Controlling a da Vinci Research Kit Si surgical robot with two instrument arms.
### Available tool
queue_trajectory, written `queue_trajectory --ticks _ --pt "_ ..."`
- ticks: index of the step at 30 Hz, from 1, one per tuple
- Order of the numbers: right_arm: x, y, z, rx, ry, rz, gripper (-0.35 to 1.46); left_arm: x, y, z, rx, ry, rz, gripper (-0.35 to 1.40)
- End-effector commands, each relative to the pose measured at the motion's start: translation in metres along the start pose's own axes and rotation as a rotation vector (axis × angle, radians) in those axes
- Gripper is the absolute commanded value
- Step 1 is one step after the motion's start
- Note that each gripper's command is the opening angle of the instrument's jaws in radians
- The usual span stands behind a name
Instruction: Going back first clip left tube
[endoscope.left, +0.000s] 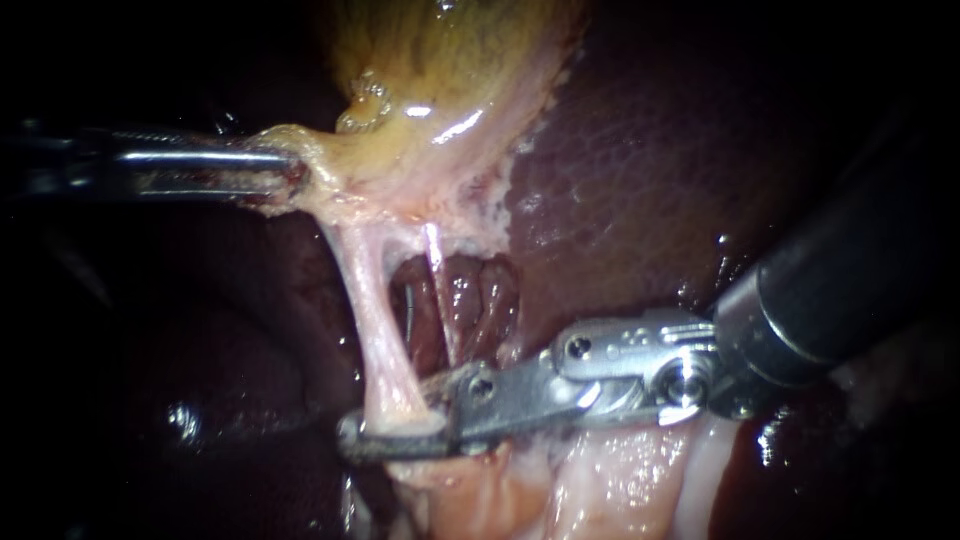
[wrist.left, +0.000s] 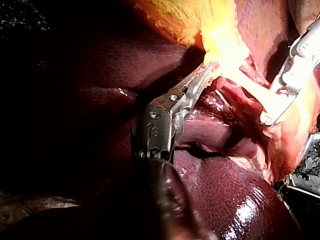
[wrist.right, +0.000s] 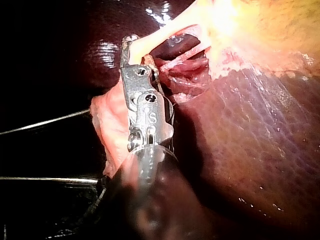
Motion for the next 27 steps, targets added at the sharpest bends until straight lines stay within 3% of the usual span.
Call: queue_trajectory --ticks 1,2,4,6,8,14,18,24,27 --pt "0.0000 0.0000 0.0000 0.001 0.015 0.001 -0.35 0.0000 0.0000 0.0000 0.001 0.000 0.000 -0.35" --pt "0.0001 0.0001 0.0001 0.003 0.045 0.000 -0.35 0.0000 0.0000 0.0000 0.001 0.000 0.000 -0.35" --pt "0.0002 0.0002 0.0003 -0.005 0.090 -0.002 -0.02 0.0000 0.0001 0.0000 0.001 0.000 0.000 -0.35" --pt "0.0004 0.0006 0.0009 -0.038 0.099 -0.001 0.35 0.0000 0.0002 0.0000 0.002 0.000 0.000 -0.35" --pt "0.0004 0.0009 0.0013 -0.091 0.104 0.001 0.46 0.0001 0.0002 0.0000 0.002 0.000 -0.001 -0.35" --pt "-0.0001 0.0029 0.0006 -0.230 0.110 -0.039 0.50 0.0001 0.0005 0.0000 0.003 0.001 -0.001 -0.35" --pt "-0.0002 0.0039 -0.0017 -0.279 0.120 -0.082 0.50 0.0001 0.0006 0.0000 0.003 0.001 -0.001 -0.35" --pt "-0.0001 0.0029 -0.0062 -0.315 0.116 -0.120 0.50 0.0001 0.0006 0.0000 0.003 0.001 -0.001 -0.35" --pt "-0.0002 0.0021 -0.0091 -0.280 0.122 -0.128 0.50 0.0001 0.0006 0.0000 0.003 0.001 -0.001 -0.35"
